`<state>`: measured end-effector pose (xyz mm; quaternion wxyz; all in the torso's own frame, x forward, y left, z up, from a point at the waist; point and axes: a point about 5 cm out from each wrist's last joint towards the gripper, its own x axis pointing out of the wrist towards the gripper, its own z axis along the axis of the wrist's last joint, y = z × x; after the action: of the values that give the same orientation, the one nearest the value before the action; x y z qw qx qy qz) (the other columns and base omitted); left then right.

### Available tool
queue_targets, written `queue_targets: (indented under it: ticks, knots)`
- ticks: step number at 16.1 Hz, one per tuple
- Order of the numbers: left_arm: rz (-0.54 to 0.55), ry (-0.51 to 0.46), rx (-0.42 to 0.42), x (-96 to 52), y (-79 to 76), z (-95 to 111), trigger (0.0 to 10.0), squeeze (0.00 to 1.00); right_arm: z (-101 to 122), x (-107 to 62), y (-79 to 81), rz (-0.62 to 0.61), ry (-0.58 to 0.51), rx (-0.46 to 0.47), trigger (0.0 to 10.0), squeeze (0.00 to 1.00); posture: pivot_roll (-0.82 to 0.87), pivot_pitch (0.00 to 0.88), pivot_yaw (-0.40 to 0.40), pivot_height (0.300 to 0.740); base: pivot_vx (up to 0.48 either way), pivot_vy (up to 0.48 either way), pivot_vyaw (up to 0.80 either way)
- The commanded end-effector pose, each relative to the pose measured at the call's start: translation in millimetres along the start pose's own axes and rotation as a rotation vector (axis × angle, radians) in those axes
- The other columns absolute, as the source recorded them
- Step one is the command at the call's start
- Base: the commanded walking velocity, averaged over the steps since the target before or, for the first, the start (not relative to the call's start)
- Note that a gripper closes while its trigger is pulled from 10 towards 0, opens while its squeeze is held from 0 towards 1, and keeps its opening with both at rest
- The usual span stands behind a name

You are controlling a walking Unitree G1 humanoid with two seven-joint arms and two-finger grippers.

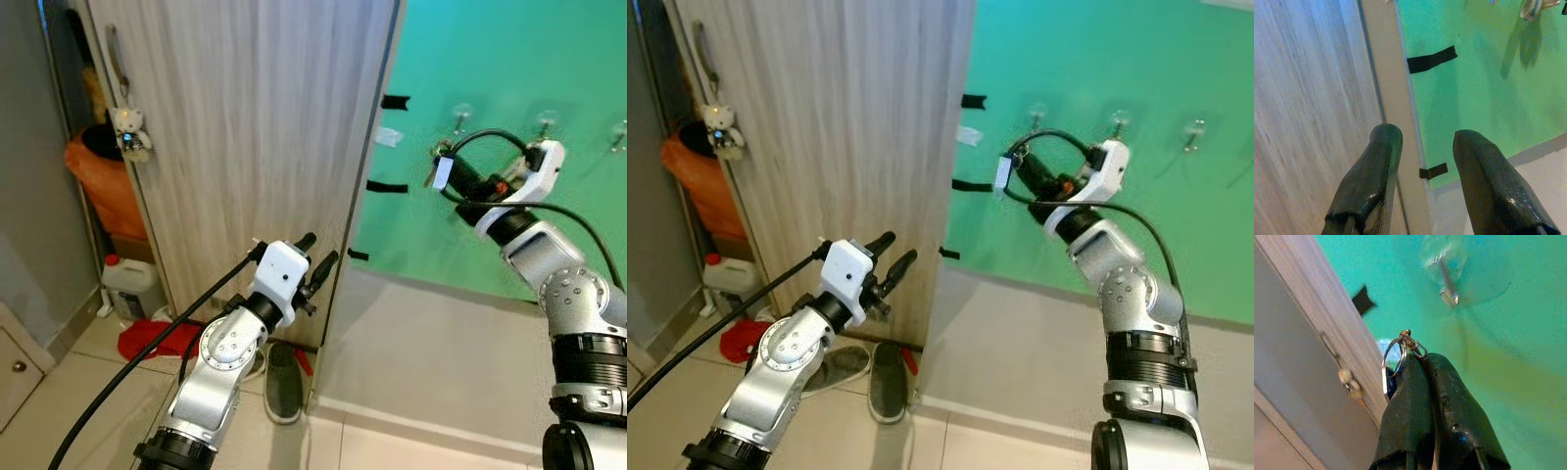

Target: Hang keys on a hook

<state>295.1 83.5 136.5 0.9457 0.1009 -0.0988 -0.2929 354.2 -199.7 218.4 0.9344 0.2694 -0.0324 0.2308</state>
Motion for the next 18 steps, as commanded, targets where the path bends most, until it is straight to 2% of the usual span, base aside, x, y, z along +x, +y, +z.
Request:
queue_targets:
  ticks: [1,2,3,4,6,7,9,10,11,13,14,15,17,18]
  knots:
    - [-0.017,-0.024,0.013,3.4,-1.7,7,10.0,0.00,2,-1.3,-2.0,-0.018,0.025,-0.043,0.0,0.00,-0.03,0.000,-0.072,0.740,0.000,0.000,0.00]
    - [-0.022,-0.022,0.016,3.1,-1.9,6,10.0,0.00,-13,-4.8,-4.3,-0.024,0.232,-0.624,0.0,0.00,-0.03,0.000,-0.070,0.740,0.000,0.000,0.00]
    - [-0.027,-0.021,0.018,3.0,-2.6,6,10.0,0.00,-20,-8.2,-2.4,0.053,0.329,-0.950,0.0,0.00,-0.04,0.000,-0.069,0.740,0.000,0.000,0.00]
    - [-0.035,-0.020,0.021,3.3,-3.6,6,10.0,0.00,-20,-10.0,0.2,0.142,0.392,-1.202,0.0,0.00,-0.04,0.000,-0.068,0.740,0.000,0.000,0.00]
    - [-0.041,-0.023,0.022,4.8,-4.6,7,10.0,0.00,2,-0.8,11.1,0.185,0.310,-1.499,0.0,0.00,-0.04,0.000,-0.064,0.740,0.000,0.000,0.00]
    - [-0.042,-0.024,0.022,5.4,-4.7,7,10.0,0.00,7,1.9,14.7,0.193,0.282,-1.561,0.0,0.00,-0.04,0.000,-0.065,0.740,0.000,0.000,0.00]
    - [-0.050,-0.027,0.025,7.0,-5.4,8,10.0,0.00,22,10.9,24.6,0.220,0.187,-1.780,0.0,0.00,-0.05,0.000,-0.066,0.740,0.000,0.000,0.00]
    - [-0.052,-0.025,0.028,7.1,-5.7,7,10.0,0.00,28,14.7,29.2,0.232,0.128,-1.848,0.0,0.00,-0.04,0.000,-0.068,0.740,0.000,0.000,0.00]
    - [-0.052,-0.023,0.029,7.1,-6.1,7,10.0,0.00,30,16.7,30.3,0.232,0.106,-1.814,0.0,0.00,-0.04,0.000,-0.071,0.740,0.000,0.000,0.00]
    - [-0.055,-0.019,0.031,6.7,-7.1,6,10.0,0.00,31,17.9,27.8,0.227,0.100,-1.684,0.0,0.00,-0.04,0.000,-0.072,0.740,0.000,0.000,0.00]
    - [-0.061,-0.017,0.033,6.6,-7.3,6,10.0,0.00,31,17.9,26.0,0.228,0.109,-1.661,0.0,0.00,-0.04,0.000,-0.072,0.740,0.000,0.000,0.00]
    - [-0.093,-0.002,0.025,7.9,-6.7,6,10.0,0.00,33,18.0,23.3,0.244,0.121,-1.572,0.0,0.00,-0.04,0.000,-0.073,0.740,0.000,0.000,0.00]
    - [-0.163,-0.037,-0.004,13.0,-0.2,18,10.0,0.00,38,17.3,23.4,0.303,0.134,-1.422,0.0,0.00,-0.05,0.000,-0.073,0.740,0.000,0.000,0.00]
    - [-0.163,-0.054,-0.011,15.5,4.2,23,10.0,0.00,39,15.7,24.2,0.346,0.158,-1.389,0.0,0.00,-0.05,0.000,-0.073,0.740,0.000,0.000,0.00]
